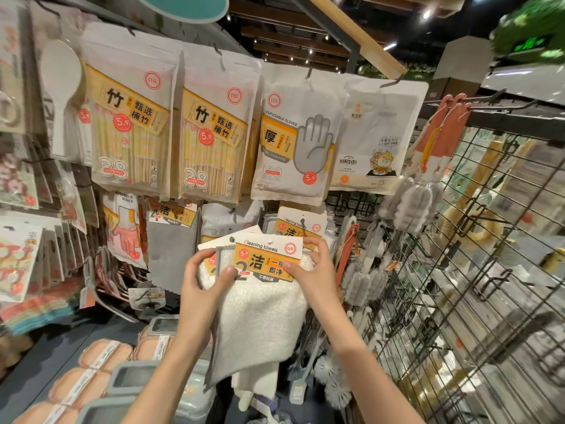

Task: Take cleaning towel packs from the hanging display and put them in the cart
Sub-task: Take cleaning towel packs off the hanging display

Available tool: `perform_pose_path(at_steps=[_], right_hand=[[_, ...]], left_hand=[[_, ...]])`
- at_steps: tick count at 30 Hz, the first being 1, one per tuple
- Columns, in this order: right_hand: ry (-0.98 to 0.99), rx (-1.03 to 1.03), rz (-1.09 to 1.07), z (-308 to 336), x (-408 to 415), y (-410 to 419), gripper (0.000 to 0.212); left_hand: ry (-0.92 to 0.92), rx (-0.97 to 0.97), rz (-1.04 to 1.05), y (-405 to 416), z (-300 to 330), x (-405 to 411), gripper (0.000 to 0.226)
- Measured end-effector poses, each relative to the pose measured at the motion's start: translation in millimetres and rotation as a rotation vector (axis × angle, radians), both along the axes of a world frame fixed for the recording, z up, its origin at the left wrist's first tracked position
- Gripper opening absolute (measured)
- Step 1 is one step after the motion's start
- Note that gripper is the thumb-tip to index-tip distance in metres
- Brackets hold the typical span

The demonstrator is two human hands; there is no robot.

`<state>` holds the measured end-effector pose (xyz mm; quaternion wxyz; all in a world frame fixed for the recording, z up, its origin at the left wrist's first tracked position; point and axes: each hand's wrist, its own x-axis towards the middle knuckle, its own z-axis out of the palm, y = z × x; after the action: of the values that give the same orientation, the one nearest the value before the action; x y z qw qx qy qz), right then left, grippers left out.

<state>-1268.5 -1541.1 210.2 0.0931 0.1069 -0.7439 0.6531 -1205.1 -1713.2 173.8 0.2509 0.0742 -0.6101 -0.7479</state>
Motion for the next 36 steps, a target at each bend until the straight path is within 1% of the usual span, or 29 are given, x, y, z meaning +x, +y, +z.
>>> perform_pose_path(at_steps=[5, 9, 11, 17, 20, 24, 26, 29, 33, 36], right_hand=[[0.025, -0.081, -0.054, -2, -13, 13, 0.048], [0.034, -0.1, -0.148, -2, -29, 25, 0.049], [0.031, -0.123, -0.178, -1, -37, 30, 0.045], [-0.023, -0.092, -0.255, -4, -62, 32, 0.043], [-0.017, -0.084, -0.287, -4, -68, 31, 0.042], [-0.019, -0.015, -0.326, -6, -74, 28, 0.04], [-0.013, -0.022, -0.338, -7, -82, 27, 0.035], [0.004, 0.034, -0.323, -10, -93, 24, 0.019], [0.02, 0.07, -0.381, -17, -107, 18, 0.024], [0.009, 0.078, -0.386, -17, -112, 13, 0.027]], left_hand=[[0.029, 0.039, -0.025, -5, 6, -6, 0.024], [0.032, 0.022, 0.006, -8, 2, -12, 0.035], [0.04, 0.037, 0.022, -8, 1, -13, 0.037], [0.044, 0.017, 0.057, -13, -5, -19, 0.037], [0.051, -0.015, 0.067, -16, -7, -22, 0.037], [0.055, -0.058, 0.095, -21, -9, -24, 0.034], [0.052, -0.055, 0.107, -22, -9, -24, 0.036], [0.042, -0.057, 0.116, -24, -10, -23, 0.036], [0.048, -0.046, 0.131, -27, -8, -21, 0.037], [0.06, -0.06, 0.139, -28, -6, -20, 0.036]])
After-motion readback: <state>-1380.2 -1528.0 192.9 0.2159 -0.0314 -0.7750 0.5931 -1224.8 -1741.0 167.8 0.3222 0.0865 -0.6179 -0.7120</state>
